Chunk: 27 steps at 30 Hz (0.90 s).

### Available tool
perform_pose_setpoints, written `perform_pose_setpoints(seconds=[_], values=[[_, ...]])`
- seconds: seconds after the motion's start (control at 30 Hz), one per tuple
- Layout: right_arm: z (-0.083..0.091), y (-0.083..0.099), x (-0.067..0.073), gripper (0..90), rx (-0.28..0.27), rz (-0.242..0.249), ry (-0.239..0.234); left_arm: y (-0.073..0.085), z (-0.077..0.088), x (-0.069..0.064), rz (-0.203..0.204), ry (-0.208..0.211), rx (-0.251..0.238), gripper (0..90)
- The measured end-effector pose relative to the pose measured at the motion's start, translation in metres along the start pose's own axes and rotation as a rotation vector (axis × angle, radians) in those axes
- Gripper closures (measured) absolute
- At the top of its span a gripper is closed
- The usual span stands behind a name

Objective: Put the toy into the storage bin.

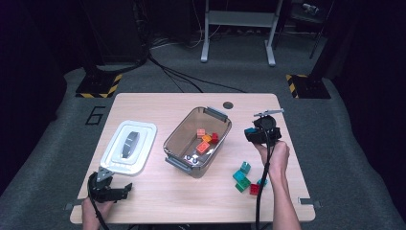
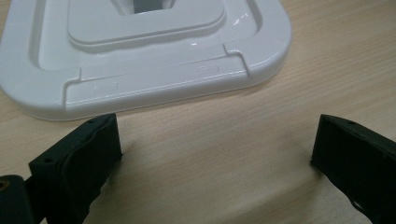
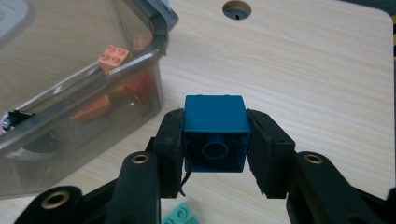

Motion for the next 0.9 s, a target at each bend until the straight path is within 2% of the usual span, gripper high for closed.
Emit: perform_pose_setpoints(seconds=[0.27, 0.47, 0.73, 0.9], values=[[0.012, -0.024, 0.012, 59.0, -0.034, 0.028, -0.009, 0.0, 0.0, 0.0, 0.0, 0.0, -0.001, 1.2], [0.014, -0.038, 0.024, 59.1, -0.045, 0.058, -0.024, 0.0, 0.0, 0.0, 0.0, 0.0, -0.001, 1.2], [0.005, -0.053, 0.049, 59.0, -0.044, 0.114, -0.056, 0.0, -0.001, 0.0, 0.001, -0.003, -0.008, 1.2], [-0.006, -0.059, 0.066, 59.0, -0.031, 0.154, -0.075, 0.0, 0.0, 0.0, 0.002, -0.002, -0.006, 1.2]])
Point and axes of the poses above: each handheld gripper's, and its own axes: z roughly backward along the jaws, y roughly out of its underside, x roughly to its left, the point moved 9 cm from there along -z, roughly forward along the jaws, and after that the axes turned 2 degrees about y, right-handed, at the moved point
